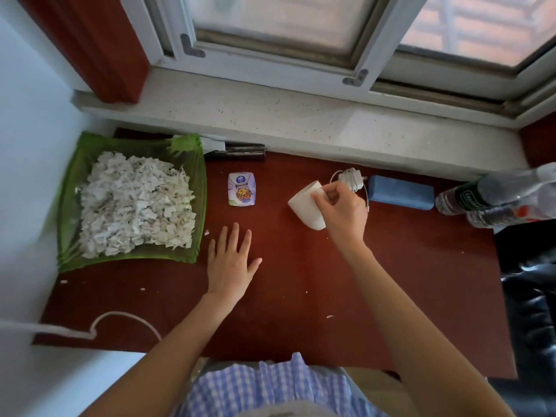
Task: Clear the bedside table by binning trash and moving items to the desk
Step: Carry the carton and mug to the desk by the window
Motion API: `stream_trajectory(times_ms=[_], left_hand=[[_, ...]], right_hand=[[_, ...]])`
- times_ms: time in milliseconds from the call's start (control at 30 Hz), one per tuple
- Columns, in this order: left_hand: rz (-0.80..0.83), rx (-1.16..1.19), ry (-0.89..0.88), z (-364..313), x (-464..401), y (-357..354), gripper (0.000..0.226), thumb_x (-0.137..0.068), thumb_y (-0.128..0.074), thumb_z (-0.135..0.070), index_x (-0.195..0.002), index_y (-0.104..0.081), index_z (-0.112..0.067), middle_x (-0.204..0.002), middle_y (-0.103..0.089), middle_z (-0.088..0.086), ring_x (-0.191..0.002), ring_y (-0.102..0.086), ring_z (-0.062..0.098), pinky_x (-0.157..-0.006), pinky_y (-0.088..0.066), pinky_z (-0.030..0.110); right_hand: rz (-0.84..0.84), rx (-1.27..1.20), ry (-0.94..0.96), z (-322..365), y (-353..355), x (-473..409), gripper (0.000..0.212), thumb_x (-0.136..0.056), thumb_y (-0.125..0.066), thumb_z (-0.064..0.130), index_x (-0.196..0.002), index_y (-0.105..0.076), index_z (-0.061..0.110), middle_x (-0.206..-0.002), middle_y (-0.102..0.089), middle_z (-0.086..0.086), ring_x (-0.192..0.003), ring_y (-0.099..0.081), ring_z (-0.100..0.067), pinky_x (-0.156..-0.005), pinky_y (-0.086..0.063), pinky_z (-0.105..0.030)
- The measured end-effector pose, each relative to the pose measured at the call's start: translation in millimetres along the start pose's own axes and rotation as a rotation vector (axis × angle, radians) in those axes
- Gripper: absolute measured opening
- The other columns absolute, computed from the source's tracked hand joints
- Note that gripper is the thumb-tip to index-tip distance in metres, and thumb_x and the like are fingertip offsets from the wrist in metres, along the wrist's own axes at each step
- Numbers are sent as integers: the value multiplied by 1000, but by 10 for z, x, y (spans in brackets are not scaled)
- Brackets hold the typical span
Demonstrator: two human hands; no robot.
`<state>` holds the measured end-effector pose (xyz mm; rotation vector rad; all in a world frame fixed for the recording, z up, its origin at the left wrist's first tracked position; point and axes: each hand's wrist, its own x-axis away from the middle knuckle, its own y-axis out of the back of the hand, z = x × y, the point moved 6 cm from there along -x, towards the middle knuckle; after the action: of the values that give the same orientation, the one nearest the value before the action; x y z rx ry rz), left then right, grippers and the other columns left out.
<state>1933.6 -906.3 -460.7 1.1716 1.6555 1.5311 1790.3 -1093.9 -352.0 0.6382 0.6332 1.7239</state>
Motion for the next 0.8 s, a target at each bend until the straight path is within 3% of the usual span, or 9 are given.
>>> stream_trajectory(times_ms=[533, 800], left_hand=[[-27, 23, 11, 21, 9, -37, 66, -82, -59, -52, -137, -46, -18, -146, -43, 13, -135, -38, 35, -104, -38, 53], [-28, 30, 11, 18, 16, -36, 66, -83, -58, -51, -139, -44, -18, -146, -41, 13, -136, -37, 35, -105, -35, 54]], right_hand=[[-157, -161, -57, -18, -377, -156, 17, -87, -64, 26, -96, -59, 12, -83, -62, 6, -79, -58, -12, -75, -44, -29], [-191, -117, -35, -238, -325, 12, 22, -83, -68, 39, -87, -58, 19, -75, -63, 7, -69, -59, -9, -66, -45, -26]])
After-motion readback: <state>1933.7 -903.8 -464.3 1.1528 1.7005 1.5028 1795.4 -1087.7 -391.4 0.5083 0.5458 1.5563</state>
